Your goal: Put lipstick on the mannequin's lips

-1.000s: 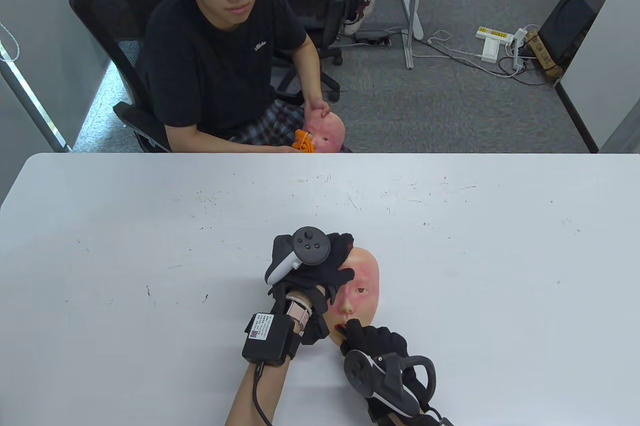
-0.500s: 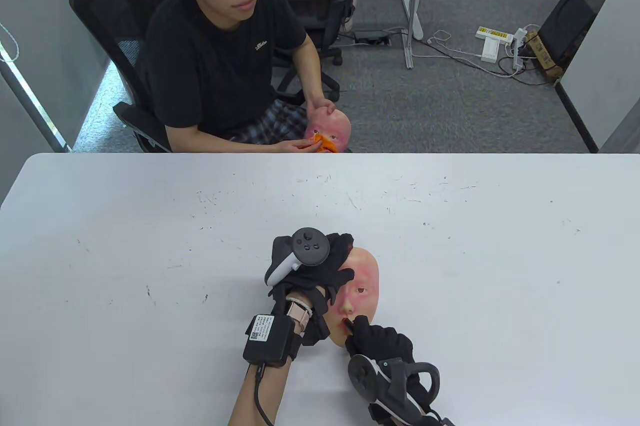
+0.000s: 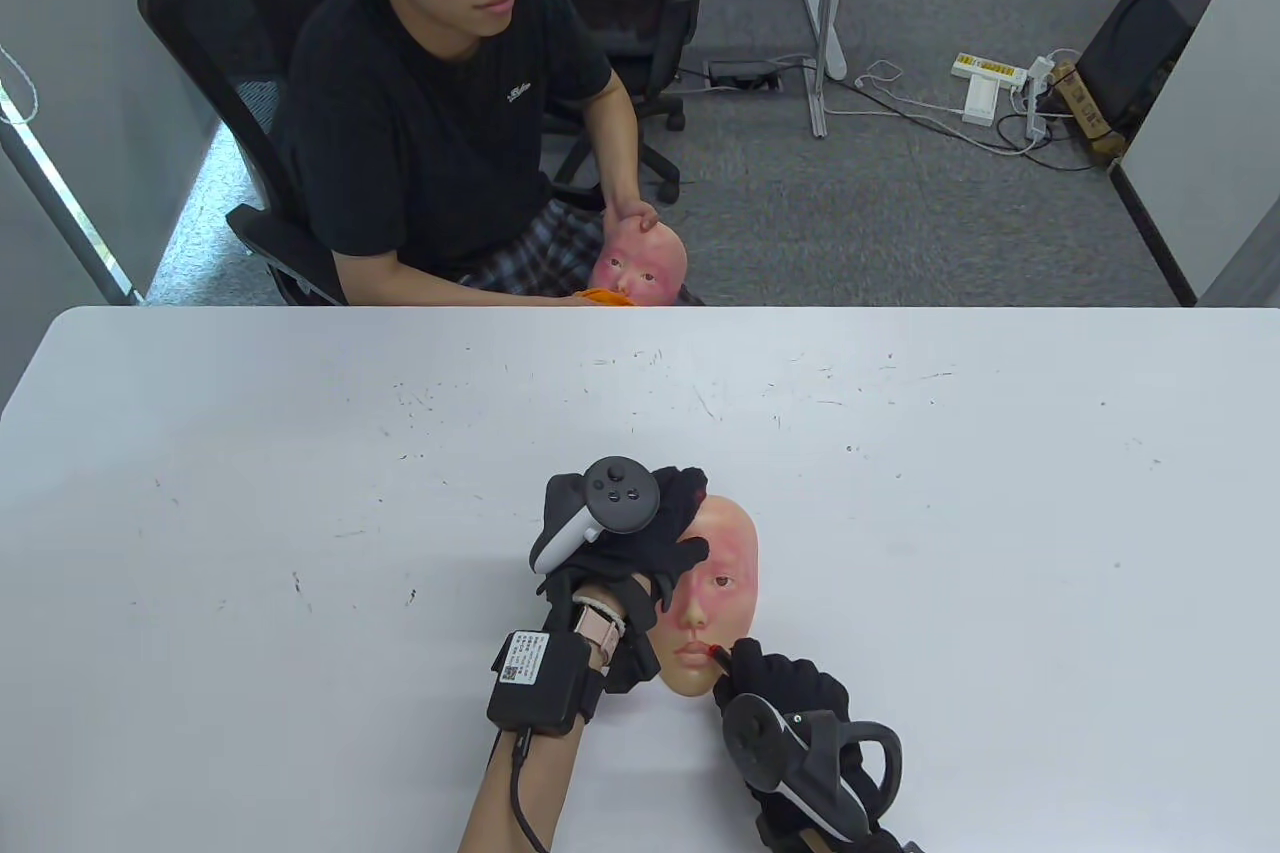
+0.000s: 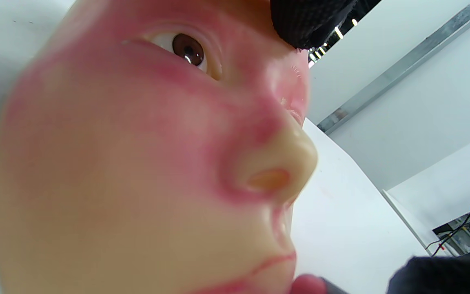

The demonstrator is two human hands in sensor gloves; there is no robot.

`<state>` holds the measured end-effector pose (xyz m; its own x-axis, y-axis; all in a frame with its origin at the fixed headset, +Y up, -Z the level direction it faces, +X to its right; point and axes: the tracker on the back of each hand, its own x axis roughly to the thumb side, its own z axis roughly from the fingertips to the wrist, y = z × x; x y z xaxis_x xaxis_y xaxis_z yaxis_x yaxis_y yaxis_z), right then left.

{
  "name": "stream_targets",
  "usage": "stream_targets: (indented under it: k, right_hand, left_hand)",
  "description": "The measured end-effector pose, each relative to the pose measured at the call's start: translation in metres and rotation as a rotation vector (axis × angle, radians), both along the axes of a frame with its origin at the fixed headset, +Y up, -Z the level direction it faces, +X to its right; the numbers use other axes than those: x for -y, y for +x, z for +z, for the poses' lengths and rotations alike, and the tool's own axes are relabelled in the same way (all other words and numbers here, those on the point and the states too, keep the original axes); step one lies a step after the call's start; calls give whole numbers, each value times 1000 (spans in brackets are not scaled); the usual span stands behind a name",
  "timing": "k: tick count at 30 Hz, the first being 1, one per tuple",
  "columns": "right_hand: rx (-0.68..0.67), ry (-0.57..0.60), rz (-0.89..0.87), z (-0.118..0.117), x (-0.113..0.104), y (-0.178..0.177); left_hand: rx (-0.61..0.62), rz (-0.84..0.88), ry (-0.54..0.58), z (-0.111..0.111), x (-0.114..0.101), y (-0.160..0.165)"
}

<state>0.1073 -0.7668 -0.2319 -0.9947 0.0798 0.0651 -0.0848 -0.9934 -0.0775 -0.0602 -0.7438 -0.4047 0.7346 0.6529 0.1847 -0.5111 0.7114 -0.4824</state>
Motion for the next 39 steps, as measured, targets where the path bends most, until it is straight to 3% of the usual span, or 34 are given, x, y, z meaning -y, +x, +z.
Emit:
stream_targets:
  k: [3,7,12,14,19,32,39]
  right_hand:
    - [-8,-25,-8,0,0,3]
    - [-58,29,-36,5,-2,0]
    - [-149,49,76,8,-2,-22]
    - [-159,37,46,5,-1,-26]
    - [-145,-10,34,2,0,-26]
    - [-85,41,33,11,-2,-15]
    - [-37,7,39,7,-1,-8]
  left_hand:
    - [0,0,-1,0,0,0]
    - [0,3,-1,0,1,0]
    - [3,-2,-3,0,0,1]
    - [3,-3,-5,0,0,0]
    - [3,11,-7,0,1,0]
    - [2,9,-13,0,2,0]
    - [0,13,-15,0,2,-1]
